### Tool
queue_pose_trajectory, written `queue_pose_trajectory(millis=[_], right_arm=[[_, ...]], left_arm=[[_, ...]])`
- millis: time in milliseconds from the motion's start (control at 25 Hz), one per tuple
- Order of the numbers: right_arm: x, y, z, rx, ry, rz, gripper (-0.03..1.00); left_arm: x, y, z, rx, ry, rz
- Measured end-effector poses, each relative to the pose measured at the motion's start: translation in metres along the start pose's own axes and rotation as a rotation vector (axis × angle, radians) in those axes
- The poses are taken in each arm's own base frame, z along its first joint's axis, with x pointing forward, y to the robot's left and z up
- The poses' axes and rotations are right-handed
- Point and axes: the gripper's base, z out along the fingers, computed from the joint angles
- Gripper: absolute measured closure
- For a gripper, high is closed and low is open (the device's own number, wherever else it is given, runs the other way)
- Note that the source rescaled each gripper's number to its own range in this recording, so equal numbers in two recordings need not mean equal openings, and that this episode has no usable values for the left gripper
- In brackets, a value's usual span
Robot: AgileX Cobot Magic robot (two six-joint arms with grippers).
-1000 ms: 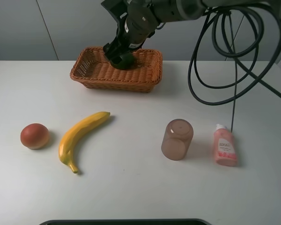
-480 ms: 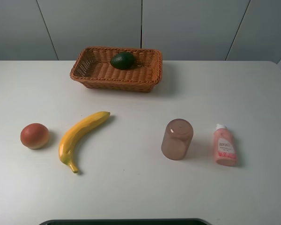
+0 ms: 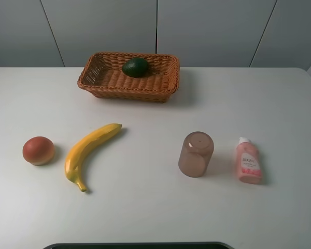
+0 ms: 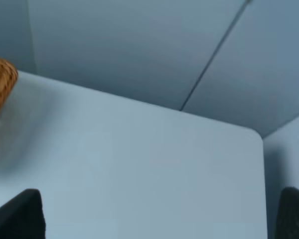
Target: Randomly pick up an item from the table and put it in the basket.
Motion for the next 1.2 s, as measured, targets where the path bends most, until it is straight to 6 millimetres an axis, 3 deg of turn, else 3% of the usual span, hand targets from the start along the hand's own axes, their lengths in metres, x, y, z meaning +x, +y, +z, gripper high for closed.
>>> queue_pose_trajectory(millis=[200,520,880,1080,1200], right_arm=[[0.057,0.008,-0.042,0.015,-0.043,0.065,-0.03],[0.137,0.025,-0.074,0.025,-0.092,0.132,-0.03],[0.203,0.046,-0.091,-0.035,-0.135,0.218,-0.03],[0.234,0.055,-0.085,-0.038,-0.184,0.261,-0.03],[0.243,0.058,-0.075,-0.042,-0.167,0.273,-0.03]], left_arm=[[0.0,0.0,0.0,0.0,0.0,-0.002],[0.0,0.0,0.0,0.0,0.0,-0.002],[0.0,0.0,0.0,0.0,0.0,-0.002],[0.0,0.0,0.0,0.0,0.0,-0.002],[0.0,0.0,0.0,0.0,0.0,-0.002]])
